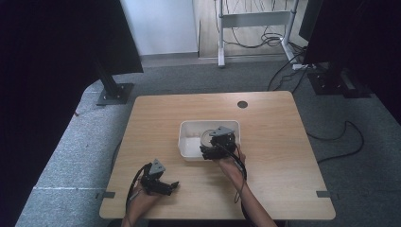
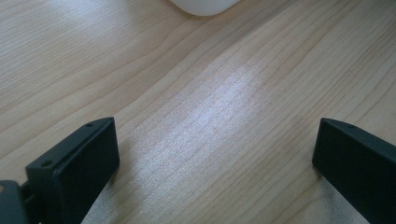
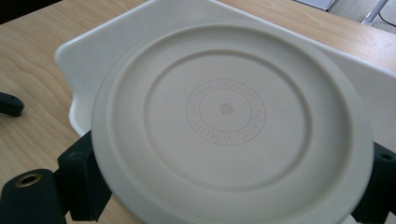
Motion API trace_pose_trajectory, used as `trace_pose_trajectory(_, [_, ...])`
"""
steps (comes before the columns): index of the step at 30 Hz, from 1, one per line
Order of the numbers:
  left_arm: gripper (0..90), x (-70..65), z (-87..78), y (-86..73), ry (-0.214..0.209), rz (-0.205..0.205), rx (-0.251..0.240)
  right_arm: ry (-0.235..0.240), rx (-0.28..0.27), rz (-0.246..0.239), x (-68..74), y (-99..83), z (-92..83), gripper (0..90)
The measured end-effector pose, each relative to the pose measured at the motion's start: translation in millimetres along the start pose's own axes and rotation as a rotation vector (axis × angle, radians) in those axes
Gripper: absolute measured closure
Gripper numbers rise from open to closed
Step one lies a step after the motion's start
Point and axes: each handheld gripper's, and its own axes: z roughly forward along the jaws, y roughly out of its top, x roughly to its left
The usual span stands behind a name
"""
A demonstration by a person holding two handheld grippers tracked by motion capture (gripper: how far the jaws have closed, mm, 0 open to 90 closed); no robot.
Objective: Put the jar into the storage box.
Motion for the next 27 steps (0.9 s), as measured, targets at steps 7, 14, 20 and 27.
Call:
trace_pose_trajectory(7, [0.3, 0.0, 0.0, 0.0, -0.001, -0.001, 0.000, -0.018, 0.016, 0.003, -1.3, -5.7, 13.3, 9.3])
trace_pose_trajectory(14, [0.3, 0.0, 0.0, 0.0, -0.001, -0.001, 0.000, -0.021, 0.037, -0.001, 0.2, -12.3, 25.9, 9.3])
trace_pose_trajectory(20, [0.2, 0.0, 0.0, 0.0, -0.001, -0.001, 0.000, -0.019, 0.052, 0.012, -1.2, -15.5, 32.8, 9.3])
trace_pose_trajectory(27, [0.3, 0.0, 0.0, 0.0, 0.000, -0.001, 0.000, -0.005, 0.066, 0.023, -3.4, -13.9, 33.4, 9.1])
